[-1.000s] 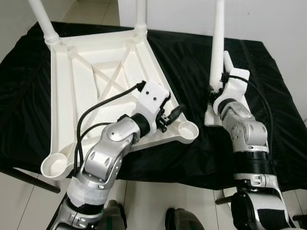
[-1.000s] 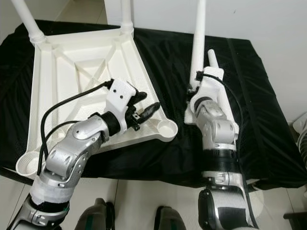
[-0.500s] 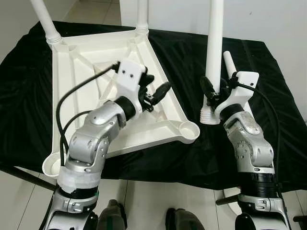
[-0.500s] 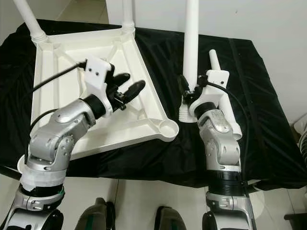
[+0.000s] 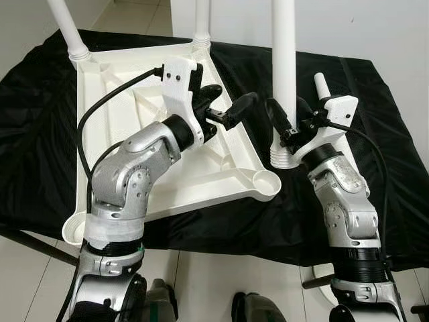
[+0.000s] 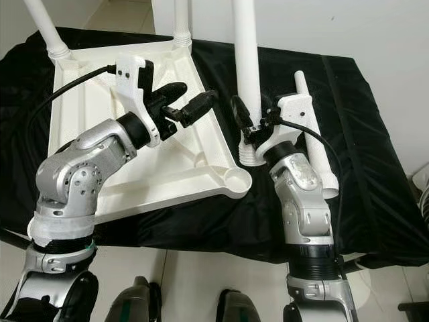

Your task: Building children table

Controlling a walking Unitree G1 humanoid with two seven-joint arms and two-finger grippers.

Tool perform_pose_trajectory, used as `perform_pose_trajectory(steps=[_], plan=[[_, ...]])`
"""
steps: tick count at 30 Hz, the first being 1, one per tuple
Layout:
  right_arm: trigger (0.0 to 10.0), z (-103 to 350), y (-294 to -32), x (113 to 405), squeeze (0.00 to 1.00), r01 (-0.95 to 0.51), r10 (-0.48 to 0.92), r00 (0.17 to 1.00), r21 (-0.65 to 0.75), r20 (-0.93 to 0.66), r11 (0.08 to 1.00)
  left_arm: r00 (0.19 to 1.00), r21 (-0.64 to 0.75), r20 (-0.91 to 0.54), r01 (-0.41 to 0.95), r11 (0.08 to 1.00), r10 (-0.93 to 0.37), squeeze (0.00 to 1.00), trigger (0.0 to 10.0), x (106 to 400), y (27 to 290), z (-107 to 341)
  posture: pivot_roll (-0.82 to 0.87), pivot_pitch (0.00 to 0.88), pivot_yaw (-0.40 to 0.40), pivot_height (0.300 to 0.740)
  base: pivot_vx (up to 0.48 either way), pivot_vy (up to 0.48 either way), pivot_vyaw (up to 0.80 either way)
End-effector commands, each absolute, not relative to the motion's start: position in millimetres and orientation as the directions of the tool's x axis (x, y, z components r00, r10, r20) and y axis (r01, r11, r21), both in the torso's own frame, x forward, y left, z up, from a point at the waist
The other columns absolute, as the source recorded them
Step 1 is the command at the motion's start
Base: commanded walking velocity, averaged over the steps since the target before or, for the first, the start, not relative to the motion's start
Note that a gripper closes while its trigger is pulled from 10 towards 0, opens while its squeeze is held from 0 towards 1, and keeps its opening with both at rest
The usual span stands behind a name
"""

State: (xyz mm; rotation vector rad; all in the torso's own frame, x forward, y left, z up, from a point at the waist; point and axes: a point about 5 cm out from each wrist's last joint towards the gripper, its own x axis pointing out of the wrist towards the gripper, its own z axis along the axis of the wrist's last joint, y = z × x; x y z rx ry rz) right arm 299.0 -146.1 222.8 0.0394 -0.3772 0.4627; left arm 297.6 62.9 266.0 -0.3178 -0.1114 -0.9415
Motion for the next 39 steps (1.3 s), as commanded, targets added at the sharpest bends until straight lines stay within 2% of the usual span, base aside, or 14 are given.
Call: perform_pose_trajectory(steps=[1,6,19,29,37,38,39], plan=[[10.0,228,-143,294,0.00,-0.471,0.458,0.794,-0.073,0.400,0.879,0.511,-0.223,0.248,0.857,0.465,-0.823,0.00,10.0,294,59,269,0.04,0.068,0.005,0.740,0.000,0.000,0.00],[10.0,229,-132,288,0.00,-0.513,0.522,0.739,-0.147,0.426,0.846,0.463,-0.278,0.261,0.876,0.393,-0.847,0.00,10.0,295,57,273,0.03,0.058,0.004,0.740,0.000,0.000,0.00],[10.0,225,-120,278,0.00,-0.559,0.606,0.680,-0.243,0.413,0.793,0.467,-0.294,0.261,0.872,0.391,-0.845,0.00,10.0,307,64,284,0.03,0.050,0.008,0.740,0.000,0.000,0.00],[10.0,210,-118,267,0.00,-0.571,0.622,0.684,-0.249,0.381,0.782,0.499,-0.281,0.289,0.860,0.426,-0.817,0.00,10.0,322,79,307,0.03,0.063,0.016,0.740,0.000,0.000,0.00],[10.0,207,-120,266,0.00,-0.562,0.615,0.696,-0.254,0.371,0.788,0.512,-0.310,0.313,0.851,0.423,-0.800,0.00,10.0,325,79,316,0.03,0.068,0.020,0.740,0.000,0.000,0.00],[10.0,207,-123,267,0.00,-0.556,0.616,0.697,-0.267,0.366,0.787,0.512,-0.310,0.320,0.852,0.422,-0.797,0.00,9.5,326,77,320,0.03,0.069,0.020,0.740,0.000,0.000,0.00],[10.0,207,-123,267,0.00,-0.556,0.616,0.697,-0.267,0.366,0.787,0.512,-0.310,0.320,0.852,0.422,-0.797,0.00,9.5,326,77,320,0.03,0.069,0.020,0.740,0.000,0.000,0.00]])
